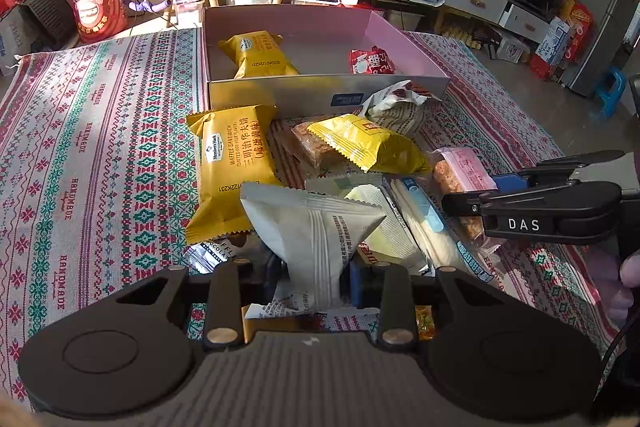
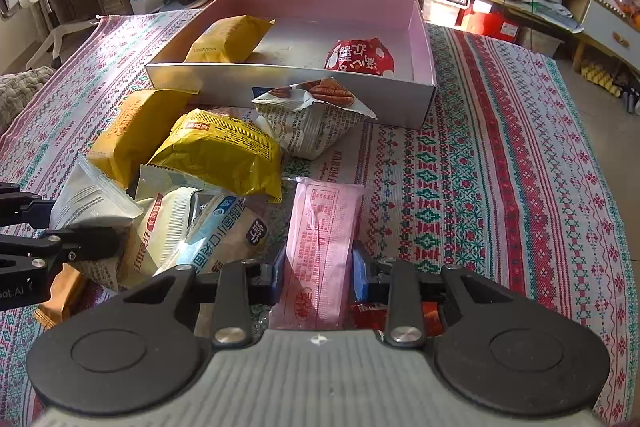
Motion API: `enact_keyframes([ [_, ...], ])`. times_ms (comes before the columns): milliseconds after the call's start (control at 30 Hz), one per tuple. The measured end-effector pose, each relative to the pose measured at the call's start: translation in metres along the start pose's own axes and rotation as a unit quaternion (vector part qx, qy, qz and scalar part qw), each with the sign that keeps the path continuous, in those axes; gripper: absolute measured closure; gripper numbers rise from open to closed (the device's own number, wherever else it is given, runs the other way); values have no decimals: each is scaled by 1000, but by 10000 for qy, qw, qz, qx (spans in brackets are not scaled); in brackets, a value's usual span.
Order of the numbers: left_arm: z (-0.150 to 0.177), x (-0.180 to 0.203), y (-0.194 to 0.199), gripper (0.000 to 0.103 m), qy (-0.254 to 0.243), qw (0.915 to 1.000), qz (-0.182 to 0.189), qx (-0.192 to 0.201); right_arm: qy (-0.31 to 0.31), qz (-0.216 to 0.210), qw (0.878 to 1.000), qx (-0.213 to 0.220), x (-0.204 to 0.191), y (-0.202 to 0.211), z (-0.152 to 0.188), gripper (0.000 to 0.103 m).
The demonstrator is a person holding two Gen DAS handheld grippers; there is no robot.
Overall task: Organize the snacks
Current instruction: 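Grasp white triangular packet with left tool while right tool grasps pink packet, then lower both packets into the pink box and open both tools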
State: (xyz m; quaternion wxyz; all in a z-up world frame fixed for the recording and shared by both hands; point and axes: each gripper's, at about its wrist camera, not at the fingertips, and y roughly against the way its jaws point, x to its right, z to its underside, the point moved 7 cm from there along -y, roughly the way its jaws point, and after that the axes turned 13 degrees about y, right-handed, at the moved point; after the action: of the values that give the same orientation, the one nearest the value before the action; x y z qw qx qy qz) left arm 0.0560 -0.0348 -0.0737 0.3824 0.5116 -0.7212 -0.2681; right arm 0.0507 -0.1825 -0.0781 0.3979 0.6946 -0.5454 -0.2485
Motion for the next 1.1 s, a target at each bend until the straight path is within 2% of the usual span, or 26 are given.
enact_keyframes([
  [367,-4,-2,5,66,320,9991,280,-92,-43,-139,9996,242,-1,14,-10,74],
  [733,-12,2,17,66,416,9980,486,-25,-200,-208,9987,421,6,25,-17,74],
  [1100,-42,10,26,66,574,9960,620,304,-462,-159,9955,809,23,41,-46,74],
])
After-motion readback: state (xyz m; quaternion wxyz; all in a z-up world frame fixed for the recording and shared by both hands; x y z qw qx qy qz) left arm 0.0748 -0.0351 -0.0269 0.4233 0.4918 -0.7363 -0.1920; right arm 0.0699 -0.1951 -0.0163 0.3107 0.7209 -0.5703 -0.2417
